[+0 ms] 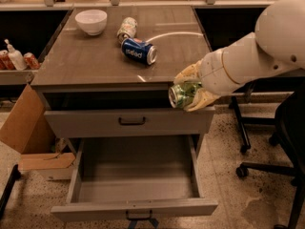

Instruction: Pick green can from middle drawer and place on counter

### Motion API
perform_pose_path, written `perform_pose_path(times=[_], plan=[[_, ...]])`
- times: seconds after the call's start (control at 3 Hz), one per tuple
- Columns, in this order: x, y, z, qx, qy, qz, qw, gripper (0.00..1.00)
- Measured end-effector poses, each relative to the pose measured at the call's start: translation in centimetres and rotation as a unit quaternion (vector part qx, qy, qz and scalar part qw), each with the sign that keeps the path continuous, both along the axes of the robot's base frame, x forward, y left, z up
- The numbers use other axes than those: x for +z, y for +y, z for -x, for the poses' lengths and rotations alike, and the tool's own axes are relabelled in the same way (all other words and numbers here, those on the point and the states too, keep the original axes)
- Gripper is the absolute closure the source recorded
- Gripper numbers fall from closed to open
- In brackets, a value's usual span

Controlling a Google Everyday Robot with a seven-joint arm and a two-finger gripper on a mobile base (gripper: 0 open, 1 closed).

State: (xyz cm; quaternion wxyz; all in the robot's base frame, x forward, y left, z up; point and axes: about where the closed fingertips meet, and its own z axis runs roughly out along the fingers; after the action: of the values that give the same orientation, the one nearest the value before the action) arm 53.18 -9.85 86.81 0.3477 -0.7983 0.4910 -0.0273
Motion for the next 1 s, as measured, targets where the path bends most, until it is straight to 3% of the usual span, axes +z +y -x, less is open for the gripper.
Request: perform_pose_path(times=[0.67,1.0], plan=[[3.7,1.6,-4.0,0.007,0.016,-0.006,0.9998,1.00],[4.1,2.5,-6.6,0.003,0.043,-0.012,0.9990,1.00]])
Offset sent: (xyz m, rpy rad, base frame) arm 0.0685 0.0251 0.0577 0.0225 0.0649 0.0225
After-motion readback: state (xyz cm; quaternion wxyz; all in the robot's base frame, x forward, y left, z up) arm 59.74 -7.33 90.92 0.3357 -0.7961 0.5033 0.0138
